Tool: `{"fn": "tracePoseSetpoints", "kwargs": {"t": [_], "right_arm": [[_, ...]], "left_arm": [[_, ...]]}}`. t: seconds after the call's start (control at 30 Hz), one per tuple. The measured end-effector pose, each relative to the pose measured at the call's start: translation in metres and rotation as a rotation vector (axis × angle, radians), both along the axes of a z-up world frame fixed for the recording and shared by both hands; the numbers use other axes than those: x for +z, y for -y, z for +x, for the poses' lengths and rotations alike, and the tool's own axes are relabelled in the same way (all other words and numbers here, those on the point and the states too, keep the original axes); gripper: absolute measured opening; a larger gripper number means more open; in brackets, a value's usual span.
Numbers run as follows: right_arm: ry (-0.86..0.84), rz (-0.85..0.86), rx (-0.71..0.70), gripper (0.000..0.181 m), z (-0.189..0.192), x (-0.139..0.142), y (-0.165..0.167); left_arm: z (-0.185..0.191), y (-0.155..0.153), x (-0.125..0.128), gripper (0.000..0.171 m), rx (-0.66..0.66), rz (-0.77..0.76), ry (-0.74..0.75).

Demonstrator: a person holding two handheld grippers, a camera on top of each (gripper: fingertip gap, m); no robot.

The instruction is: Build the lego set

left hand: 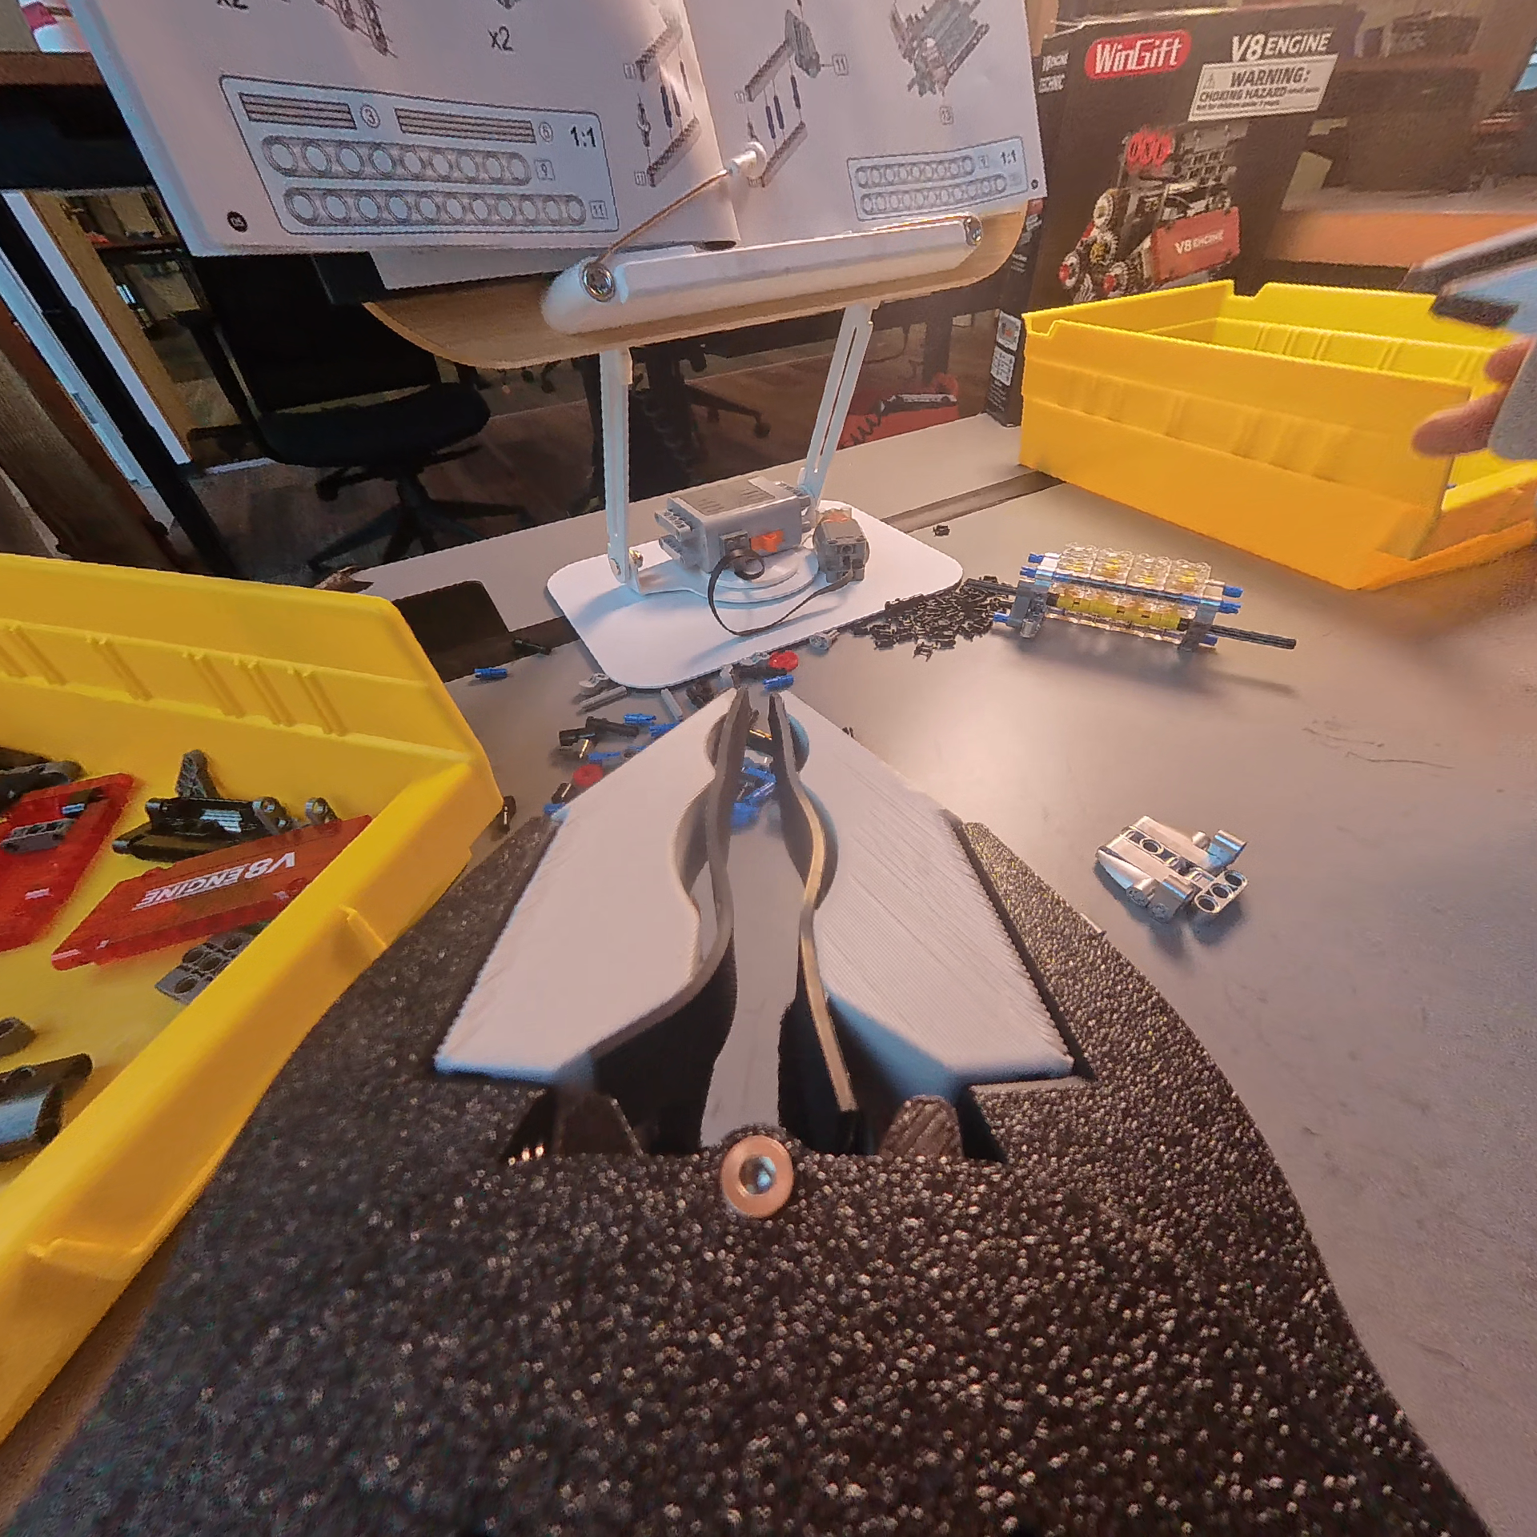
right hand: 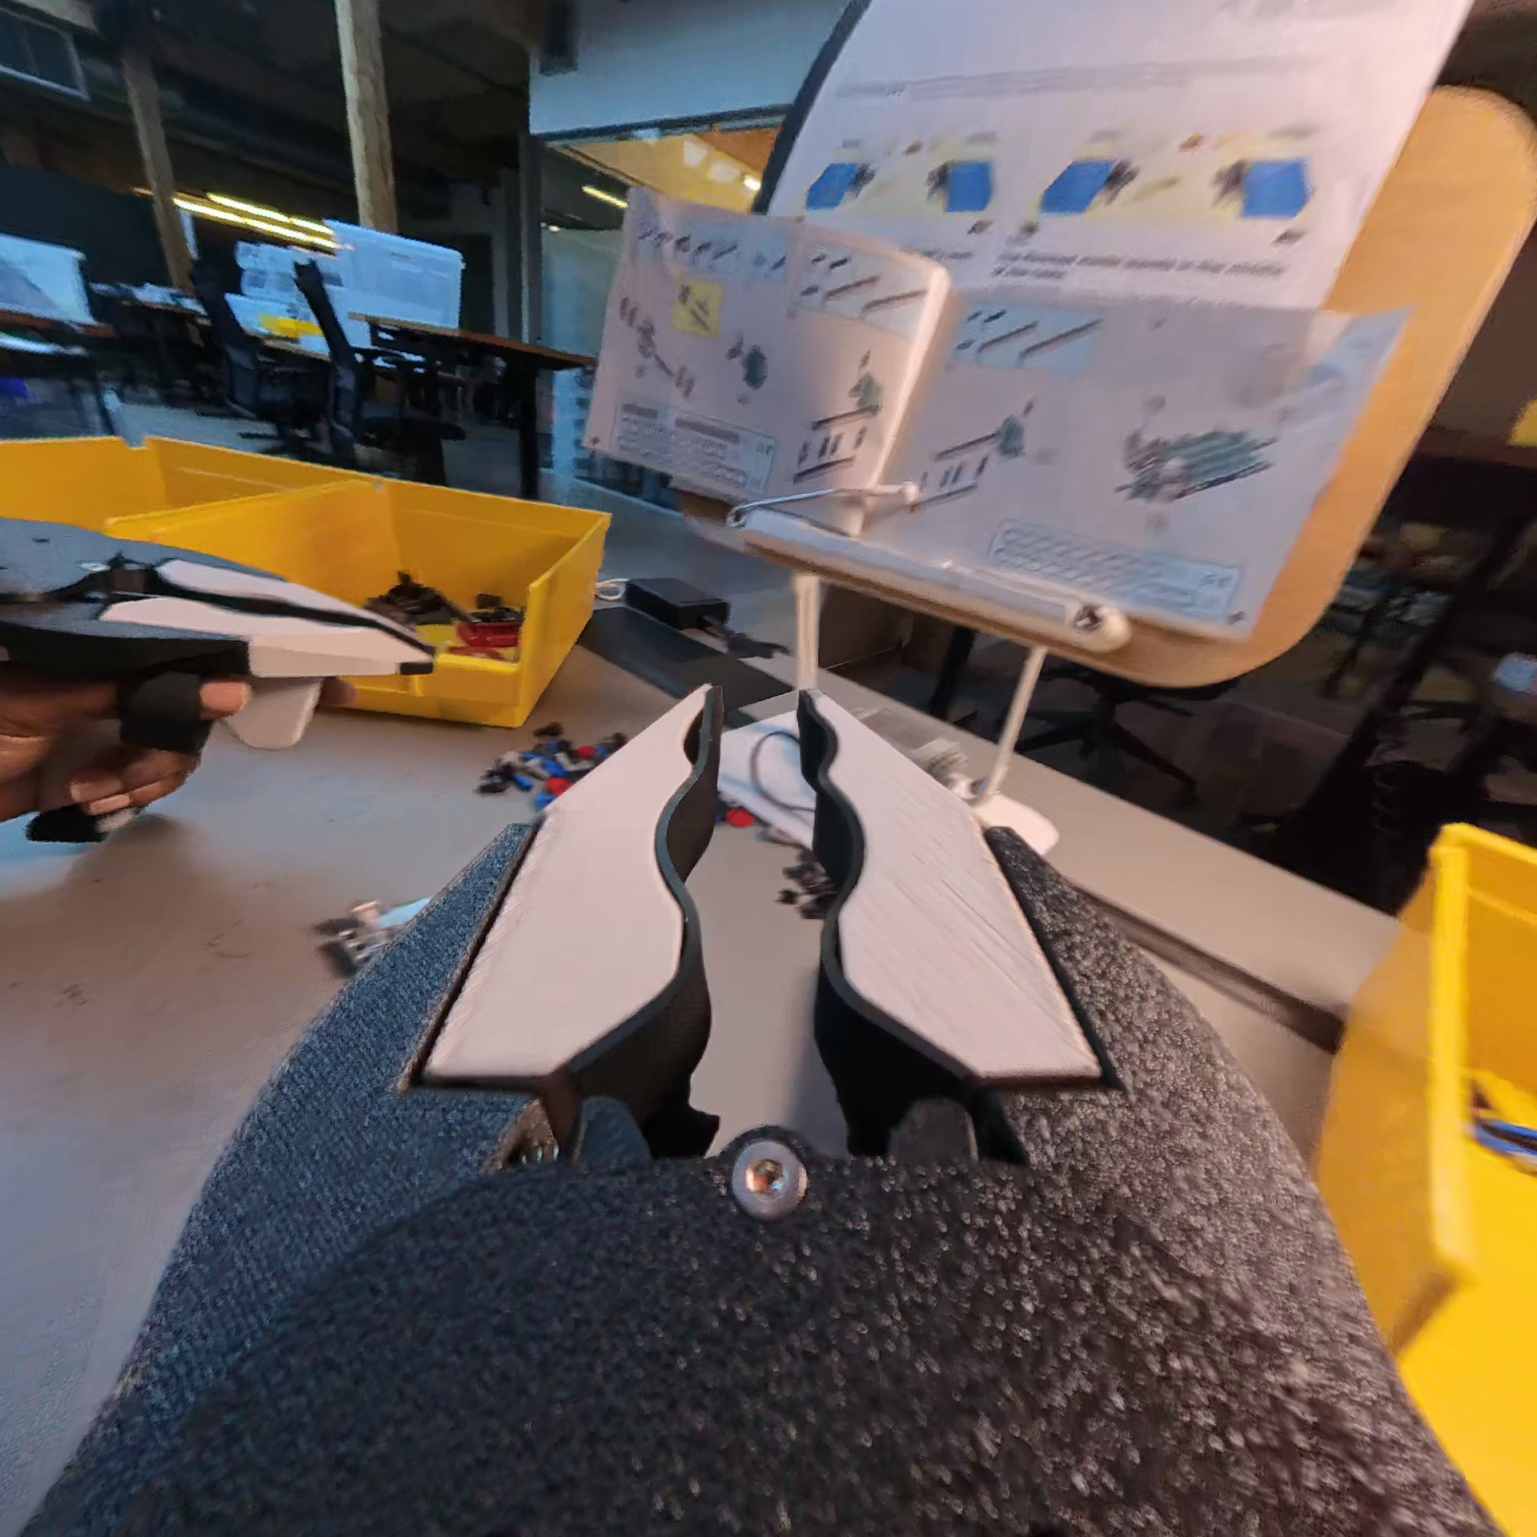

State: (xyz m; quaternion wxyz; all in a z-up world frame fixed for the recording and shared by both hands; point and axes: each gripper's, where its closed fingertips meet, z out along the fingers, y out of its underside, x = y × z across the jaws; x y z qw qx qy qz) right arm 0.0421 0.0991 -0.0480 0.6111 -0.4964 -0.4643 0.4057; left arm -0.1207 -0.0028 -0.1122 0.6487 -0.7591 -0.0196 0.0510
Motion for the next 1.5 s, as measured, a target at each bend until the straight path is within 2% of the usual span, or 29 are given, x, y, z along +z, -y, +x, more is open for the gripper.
{"fn": "tracePoseSetpoints", "kwargs": {"t": [0.07, 0.13, 0.23, 0.33, 0.47, 0.53, 0.67, 0.77, 1.13, 1.2, 1.23, 1.33, 1.4, 1.5], "right_arm": [[0.031, 0.075, -0.145, 0.017, 0.023, 0.025, -0.042], [0.154, 0.067, -0.346, 0.017, 0.059, 0.04, -0.104], [0.333, -0.047, -0.49, 0.017, 0.107, 0.041, -0.185], [0.59, -0.208, -0.5, 0.021, 0.122, -0.004, -0.25], [0.828, -0.37, -0.453, 0.022, 0.113, -0.07, -0.294], [0.921, -0.392, -0.474, 0.021, 0.114, -0.093, -0.313], [1.018, -0.508, -0.506, 0.021, 0.121, -0.125, -0.336], [1.045, -0.591, -0.468, 0.021, 0.124, -0.137, -0.333], [1.073, -0.61, -0.436, 0.022, 0.121, -0.153, -0.328], [1.067, -0.613, -0.429, 0.022, 0.12, -0.153, -0.328], [1.057, -0.62, -0.398, 0.013, 0.117, -0.152, -0.324], [1.006, -0.659, -0.217, 0.009, 0.098, -0.144, -0.299], [0.932, -0.682, -0.131, 0.009, 0.086, -0.129, -0.29], [0.861, -0.651, -0.228, 0.012, 0.087, -0.114, -0.314]], "left_arm": [[0.001, 0.0, 0.001, 0.003, -0.004, 0.003, -0.001], [0.004, 0.0, 0.001, 0.003, -0.011, 0.003, -0.004], [0.007, -0.002, -0.001, 0.003, -0.023, -0.001, -0.012], [0.01, -0.004, -0.004, 0.003, -0.036, -0.01, -0.032], [0.013, -0.005, -0.007, 0.003, -0.048, -0.019, -0.066], [0.013, -0.005, -0.009, 0.003, -0.046, -0.025, -0.082], [0.01, -0.003, -0.01, 0.002, -0.034, -0.027, -0.092], [0.009, -0.004, -0.011, 0.002, -0.031, -0.029, -0.092], [0.012, -0.007, -0.012, 0.002, -0.056, -0.035, -0.111], [0.012, -0.007, -0.012, 0.002, -0.055, -0.035, -0.108], [0.012, -0.007, -0.012, 0.002, -0.056, -0.036, -0.107], [0.013, -0.007, -0.013, 0.002, -0.061, -0.042, -0.11], [0.014, -0.008, -0.014, 0.002, -0.065, -0.047, -0.113], [0.015, -0.008, -0.015, 0.002, -0.07, -0.052, -0.117]]}}
